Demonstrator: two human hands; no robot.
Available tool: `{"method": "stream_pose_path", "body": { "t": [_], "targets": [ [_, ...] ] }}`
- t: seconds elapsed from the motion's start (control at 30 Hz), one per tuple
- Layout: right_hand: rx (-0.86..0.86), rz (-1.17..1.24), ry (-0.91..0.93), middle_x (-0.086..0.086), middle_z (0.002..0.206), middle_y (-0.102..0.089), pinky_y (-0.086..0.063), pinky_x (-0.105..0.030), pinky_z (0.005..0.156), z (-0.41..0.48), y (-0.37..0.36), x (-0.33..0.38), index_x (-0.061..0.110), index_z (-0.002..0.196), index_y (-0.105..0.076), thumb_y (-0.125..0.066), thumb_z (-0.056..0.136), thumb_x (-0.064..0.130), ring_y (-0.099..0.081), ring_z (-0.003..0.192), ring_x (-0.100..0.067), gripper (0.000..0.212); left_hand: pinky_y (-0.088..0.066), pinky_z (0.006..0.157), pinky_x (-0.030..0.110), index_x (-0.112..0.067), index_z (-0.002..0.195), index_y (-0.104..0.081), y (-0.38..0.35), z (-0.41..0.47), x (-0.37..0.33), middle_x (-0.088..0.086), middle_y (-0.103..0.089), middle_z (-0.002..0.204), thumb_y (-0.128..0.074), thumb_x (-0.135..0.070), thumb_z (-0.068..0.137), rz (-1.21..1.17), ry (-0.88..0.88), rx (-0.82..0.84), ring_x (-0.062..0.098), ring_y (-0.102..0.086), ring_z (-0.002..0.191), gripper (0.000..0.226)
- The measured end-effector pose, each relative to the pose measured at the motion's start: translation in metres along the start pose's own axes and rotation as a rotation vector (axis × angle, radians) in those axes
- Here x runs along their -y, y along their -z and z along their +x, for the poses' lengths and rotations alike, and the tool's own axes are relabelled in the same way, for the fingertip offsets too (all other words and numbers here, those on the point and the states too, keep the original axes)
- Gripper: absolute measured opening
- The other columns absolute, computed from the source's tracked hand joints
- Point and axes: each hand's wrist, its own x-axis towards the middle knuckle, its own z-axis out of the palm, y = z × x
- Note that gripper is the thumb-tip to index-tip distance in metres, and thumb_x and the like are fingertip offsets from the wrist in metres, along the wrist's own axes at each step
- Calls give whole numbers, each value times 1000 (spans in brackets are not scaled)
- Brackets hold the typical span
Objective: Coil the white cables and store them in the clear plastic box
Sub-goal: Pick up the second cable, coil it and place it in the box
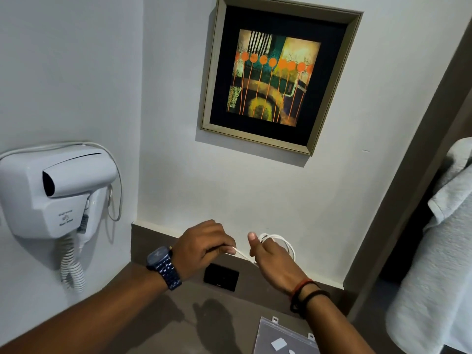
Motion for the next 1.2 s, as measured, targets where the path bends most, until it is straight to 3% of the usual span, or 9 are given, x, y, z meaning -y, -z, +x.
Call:
{"method": "stream_pose_path", "body": {
  "t": [0.13, 0.3, 0.37, 0.47, 0.57, 0.7, 0.87, 1.07, 1.2],
  "targets": [
    [167, 160, 108, -1, 51, -49, -43, -30, 61, -8, -6, 11, 16, 54, -51, -18, 82, 73, -46, 47, -13, 72, -42, 58, 26, -14, 78, -69, 5, 5, 2, 3, -68, 68, -49, -40, 89, 18, 7, -38, 13, -50, 65, 35],
    [487, 679, 137, -1, 42, -50, -31, -22, 42, -15, -6, 24, 12, 59, -54, -23, 91, 65, -37, 36, -15, 69, -42, 67, 24, -19, 78, -69, 1, 11, -4, 1, -61, 79, -51, -49, 84, -137, 224, -163, 11, -50, 78, 36],
    [540, 835, 142, -1, 42, -51, -27, -21, 38, -15, -4, 25, 8, 61, -53, -28, 93, 60, -34, 33, -12, 65, -42, 72, 18, -28, 78, -67, -9, 10, -12, -6, -55, 85, -59, -36, 83, -260, 349, -166, 12, -50, 84, 12],
    [653, 1064, 125, -3, 44, -54, -19, -21, 33, -16, 1, 25, 4, 65, -51, -27, 96, 53, -35, 30, -8, 62, -41, 78, 11, -40, 75, -65, -23, 9, -21, -9, -54, 89, -59, -2, 83, -433, 523, -148, 13, -52, 92, 40],
    [755, 1237, 116, -4, 40, -51, -17, -22, 31, -19, 4, 24, 3, 63, -50, -29, 98, 47, -32, 27, -8, 59, -45, 77, 18, -33, 75, -66, -29, 11, -33, -6, -60, 85, -57, 10, 81, -620, 633, -135, 14, -58, 87, 44],
    [810, 1405, 127, -5, 38, -51, -20, -18, 30, -21, 8, 24, 3, 59, -49, -31, 98, 39, -23, 27, -14, 56, -50, 66, 18, -28, 71, -70, -35, 12, -48, -12, -71, 65, -58, 10, 80, -761, 751, -112, 6, -65, 70, 40],
    [789, 1495, 116, -8, 38, -52, -23, -16, 30, -22, 9, 17, 1, 57, -49, -30, 98, 34, -23, 27, -15, 56, -54, 54, 16, -14, 78, -74, -33, 11, -57, -7, -75, 65, -64, 1, 80, -905, 907, -175, 10, -71, 65, 18],
    [716, 1502, 138, -6, 34, -29, -14, -15, 30, -20, 12, 9, 7, 51, -43, -35, 96, 32, -18, 25, -13, 52, -59, 67, 29, -12, 95, -72, -31, 3, -60, 6, -77, 84, -53, -14, 89, -1150, 946, -100, 23, -71, 82, 19],
    [686, 1505, 148, -4, 33, -26, -13, -16, 30, -21, 14, 4, 10, 50, -32, -40, 95, 31, -15, 24, -12, 50, -60, 74, 34, -11, 102, -69, -31, 0, -60, 9, -76, 87, -69, -20, 70, -1231, 891, -60, 25, -70, 86, 33]
  ]
}}
